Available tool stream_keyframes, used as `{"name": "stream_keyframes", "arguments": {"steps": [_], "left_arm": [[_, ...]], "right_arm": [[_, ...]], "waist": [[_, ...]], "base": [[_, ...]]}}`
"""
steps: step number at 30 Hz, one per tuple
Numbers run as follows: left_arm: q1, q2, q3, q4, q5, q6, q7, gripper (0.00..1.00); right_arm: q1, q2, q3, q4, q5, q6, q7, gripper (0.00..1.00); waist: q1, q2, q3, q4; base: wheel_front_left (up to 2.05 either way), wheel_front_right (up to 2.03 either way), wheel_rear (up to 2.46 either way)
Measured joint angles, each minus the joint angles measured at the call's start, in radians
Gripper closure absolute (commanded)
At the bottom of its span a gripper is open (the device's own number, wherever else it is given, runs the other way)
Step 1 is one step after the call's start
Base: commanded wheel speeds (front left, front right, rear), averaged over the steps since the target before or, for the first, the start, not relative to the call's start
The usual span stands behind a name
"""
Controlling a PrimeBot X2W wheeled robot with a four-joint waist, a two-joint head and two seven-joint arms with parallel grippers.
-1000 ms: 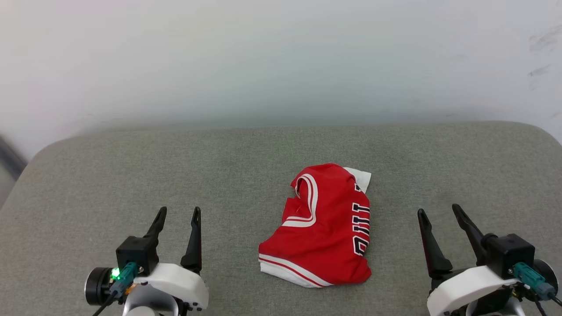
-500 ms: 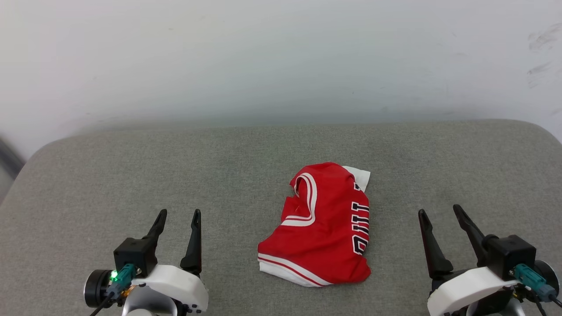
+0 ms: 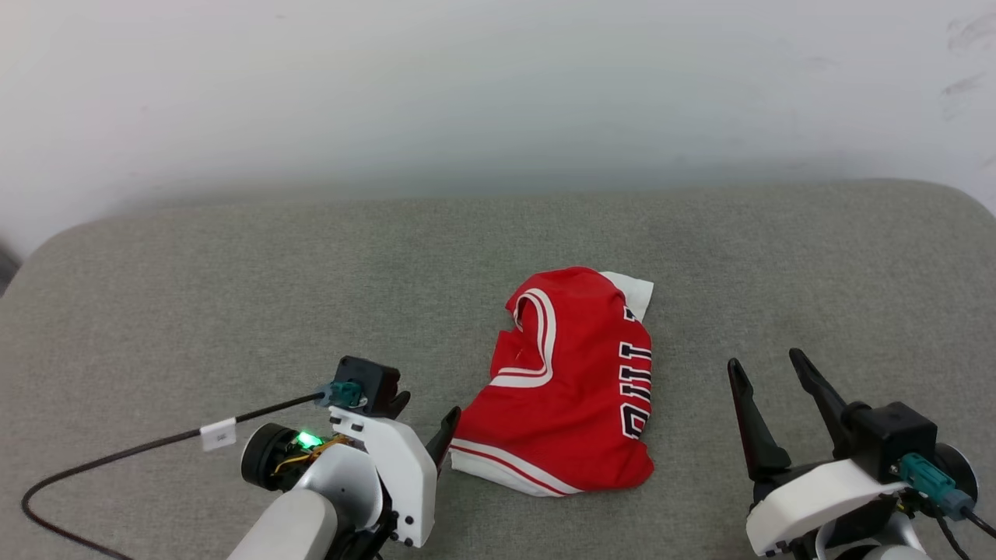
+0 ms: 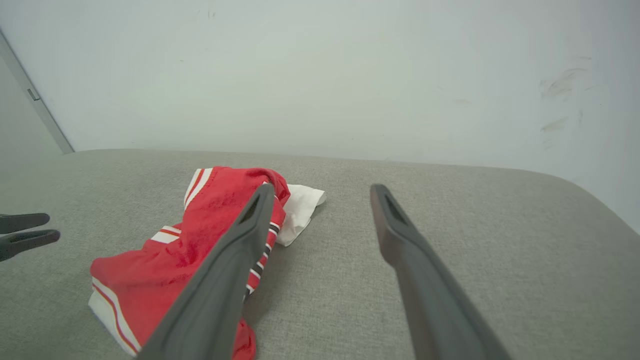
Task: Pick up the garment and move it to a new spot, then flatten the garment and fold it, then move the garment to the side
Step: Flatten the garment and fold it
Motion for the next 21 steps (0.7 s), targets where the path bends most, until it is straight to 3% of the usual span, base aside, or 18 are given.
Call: {"name": "stream_keyframes", "arguments": {"steps": [4, 15, 16, 18, 21], "left_arm": [[-0.043, 0.0, -0.033, 0.037, -0.016, -0.02, 0.123, 0.0], [-0.11, 0.001, -0.086, 0.182, -0.064, -0.063, 0.318, 0.0], [-0.113, 0.001, -0.085, 0.187, -0.076, -0.063, 0.331, 0.44], [-0.124, 0.003, -0.087, 0.195, -0.085, -0.064, 0.361, 1.0], [-0.13, 0.004, -0.091, 0.196, -0.092, -0.069, 0.374, 1.0]], "right_arm": [[-0.026, 0.0, 0.01, 0.005, 0.005, 0.0, -0.005, 0.0], [-0.065, 0.0, 0.032, 0.05, 0.022, 0.0, -0.037, 0.0], [-0.068, 0.0, 0.03, 0.053, 0.022, 0.0, -0.039, 0.0], [-0.073, 0.0, 0.029, 0.061, 0.025, 0.0, -0.042, 0.0], [-0.074, 0.0, 0.024, 0.072, 0.025, 0.0, -0.047, 0.0]], "waist": [[0.0, 0.0, 0.036, -0.02], [0.0, 0.0, 0.12, -0.099], [0.0001, 0.0, 0.124, -0.105], [0.0, 0.0, 0.129, -0.113], [0.0, 0.0, 0.128, -0.114]], "base": [[0.0, 0.0, 0.0], [0.0, 0.0, 0.0], [0.0, 0.0, 0.0], [0.0, 0.0, 0.0], [0.0, 0.0, 0.0]]}}
